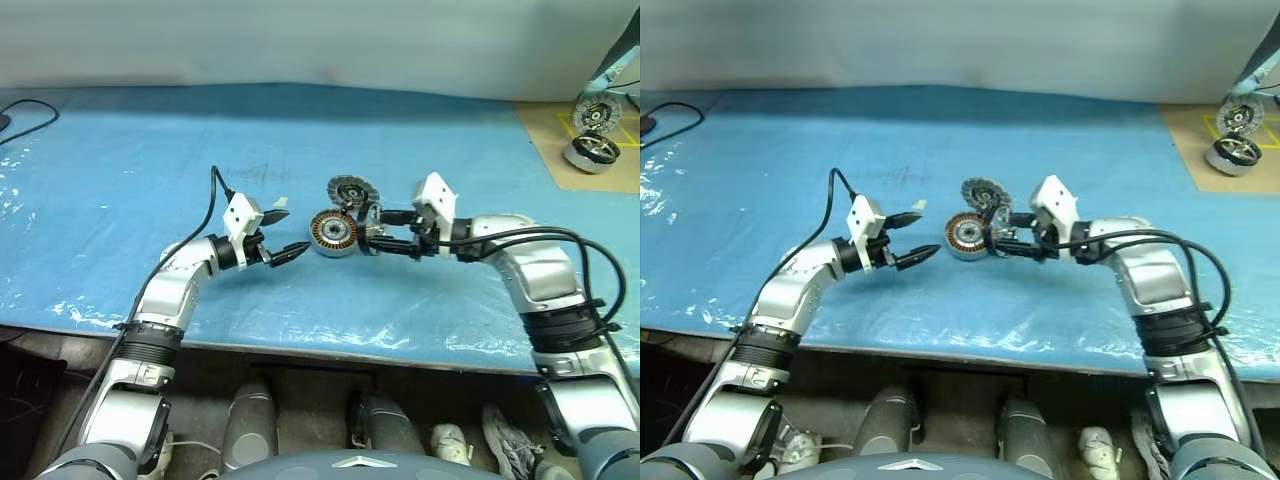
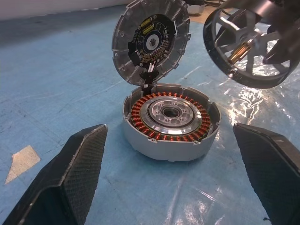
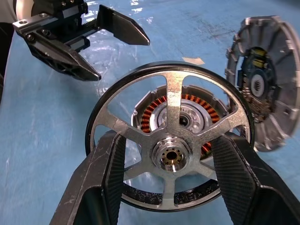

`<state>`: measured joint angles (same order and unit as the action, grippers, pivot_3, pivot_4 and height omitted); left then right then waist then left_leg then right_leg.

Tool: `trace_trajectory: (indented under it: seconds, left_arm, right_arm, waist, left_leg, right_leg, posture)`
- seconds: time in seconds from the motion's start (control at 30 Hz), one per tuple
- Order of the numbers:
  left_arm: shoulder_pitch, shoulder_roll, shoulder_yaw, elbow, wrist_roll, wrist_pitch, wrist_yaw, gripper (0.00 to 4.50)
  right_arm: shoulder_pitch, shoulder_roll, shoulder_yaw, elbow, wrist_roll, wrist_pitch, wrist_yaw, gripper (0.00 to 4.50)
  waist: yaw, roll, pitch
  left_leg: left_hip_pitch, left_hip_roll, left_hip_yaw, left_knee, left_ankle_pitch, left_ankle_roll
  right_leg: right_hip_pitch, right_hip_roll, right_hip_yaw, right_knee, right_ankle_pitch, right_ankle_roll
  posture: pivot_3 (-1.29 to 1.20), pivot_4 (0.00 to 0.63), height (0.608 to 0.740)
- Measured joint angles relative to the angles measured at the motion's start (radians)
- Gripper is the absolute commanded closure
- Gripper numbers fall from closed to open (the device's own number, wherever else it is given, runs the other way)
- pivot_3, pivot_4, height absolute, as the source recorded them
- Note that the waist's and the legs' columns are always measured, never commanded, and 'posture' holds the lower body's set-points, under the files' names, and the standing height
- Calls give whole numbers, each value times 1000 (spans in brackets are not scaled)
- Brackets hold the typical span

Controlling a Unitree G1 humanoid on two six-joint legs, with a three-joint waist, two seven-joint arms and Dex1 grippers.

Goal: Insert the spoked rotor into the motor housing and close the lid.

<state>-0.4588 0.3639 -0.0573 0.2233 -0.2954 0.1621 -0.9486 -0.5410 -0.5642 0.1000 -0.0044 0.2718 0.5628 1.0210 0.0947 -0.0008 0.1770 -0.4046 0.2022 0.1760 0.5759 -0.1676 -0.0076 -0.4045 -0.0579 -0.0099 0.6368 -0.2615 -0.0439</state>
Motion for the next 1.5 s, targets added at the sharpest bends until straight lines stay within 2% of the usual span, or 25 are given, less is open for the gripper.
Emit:
trace_trajectory:
  seconds: [0.5, 0.8, 1.5]
  left_arm:
    - [23, -3, 0, -34, 0, 3, 10, 0]
    - [32, -7, 0, -35, 0, 4, 16, 0]
    - [47, -23, -15, -37, 4, -1, 27, 0]
  right_arm:
    - [-151, 114, 88, 209, -82, -123, -45, 2072]
    - [-174, 114, 137, 291, -152, -235, -13, 2072]
    - [-254, 78, 175, 400, -248, -345, 73, 2072]
  waist:
    - [-2, 0, 0]
    - [-3, 0, 0]
    - [-4, 0, 0]
  left_leg:
    - [0, 0, 0, -1, 1, -2]
    - [0, 0, 0, 0, 1, -2]
    - [0, 0, 0, 0, 1, -2]
  right_leg:
    - [0, 0, 0, 0, 0, 0]
    - [0, 0, 0, 1, 0, 1]
    - [0, 0, 0, 2, 0, 0]
  posture:
    - [0, 150, 740]
    - [0, 150, 740]
    - [0, 150, 740]
